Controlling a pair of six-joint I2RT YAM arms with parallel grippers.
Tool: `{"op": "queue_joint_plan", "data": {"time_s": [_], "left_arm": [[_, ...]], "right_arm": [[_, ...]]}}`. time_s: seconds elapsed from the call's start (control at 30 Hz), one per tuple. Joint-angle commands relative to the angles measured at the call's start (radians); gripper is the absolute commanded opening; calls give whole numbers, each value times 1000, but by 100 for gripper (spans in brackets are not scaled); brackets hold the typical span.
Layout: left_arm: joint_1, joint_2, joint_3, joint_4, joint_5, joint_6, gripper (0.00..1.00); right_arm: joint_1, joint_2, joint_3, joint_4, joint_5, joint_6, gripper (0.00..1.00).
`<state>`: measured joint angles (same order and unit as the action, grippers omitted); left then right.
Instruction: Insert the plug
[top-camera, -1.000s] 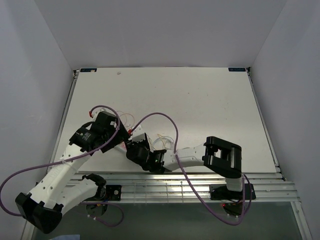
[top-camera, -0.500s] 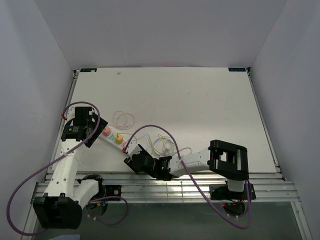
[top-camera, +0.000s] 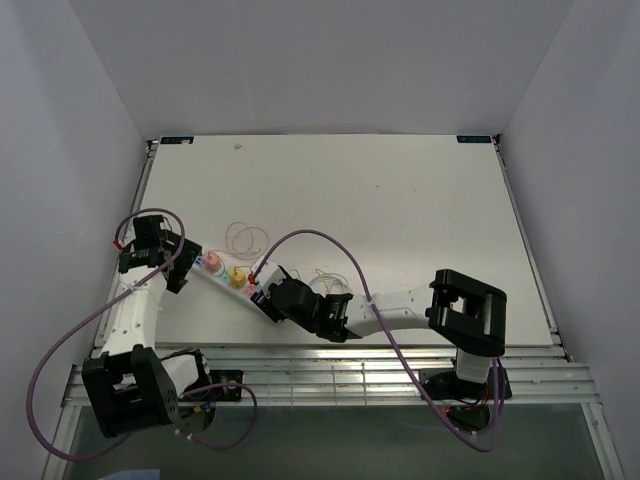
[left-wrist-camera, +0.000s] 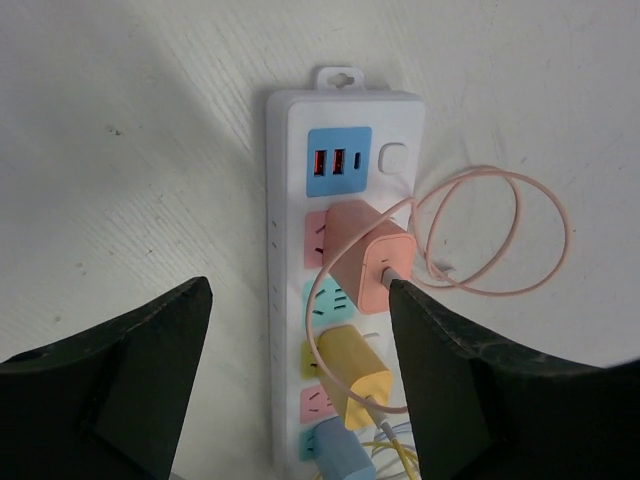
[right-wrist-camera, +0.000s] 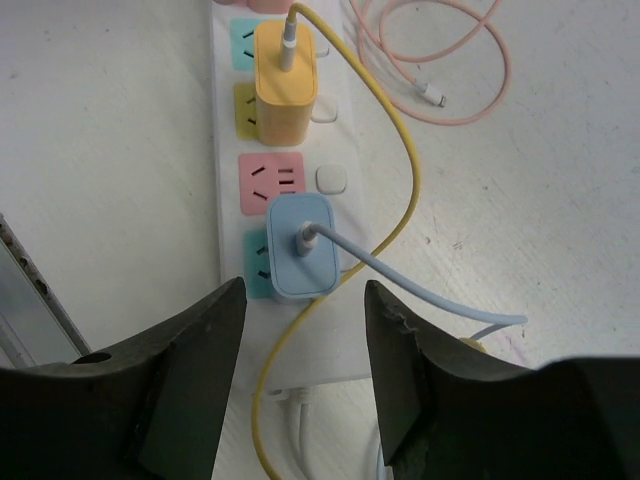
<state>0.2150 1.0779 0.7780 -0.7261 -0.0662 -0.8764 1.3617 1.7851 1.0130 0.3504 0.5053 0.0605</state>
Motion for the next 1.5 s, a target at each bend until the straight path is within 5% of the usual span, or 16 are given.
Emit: {"op": "queue_joint_plan", "data": {"time_s": [0.0,0.2,0.3,0.33,0.5,0.6,0.7,0.8,0.87,1.1,1.27,1.47], "left_arm": [[7,33,-32,70,40,-16,82],[7,82,-77,131,65,-30,71],[6,77,-95,145,65,-30,70],[6,74,-100,149,65,-30,71],[7,62,-100,137,103,-27,70],[6,28,-60,108,105,-21,70],[6,-22,3,44,101,-4,76],[7,-76,88,-42,45,13,94],[7,-104,141,-88,-6,43,98],[7,-193,432,-281,-117,217,98],[7,-228,538,-285,3,312,98],[7,-219,543,-288,65,338,98]], "right_arm": [[-15,8,41,82,-68,-56,56],[-35,65,67,104,-123,-113,55],[-36,102,82,104,-142,-123,41],[-36,111,82,104,-140,-119,28],[-38,132,58,99,-125,-80,21],[-38,108,53,85,-99,-71,31],[-38,37,81,23,-71,-68,60],[-35,-71,105,-92,-77,-11,73],[-27,-182,102,-140,-100,2,89],[-26,-499,118,-396,-268,194,90],[-38,-728,75,-579,25,262,90],[-245,-943,9,-758,261,363,90]]}}
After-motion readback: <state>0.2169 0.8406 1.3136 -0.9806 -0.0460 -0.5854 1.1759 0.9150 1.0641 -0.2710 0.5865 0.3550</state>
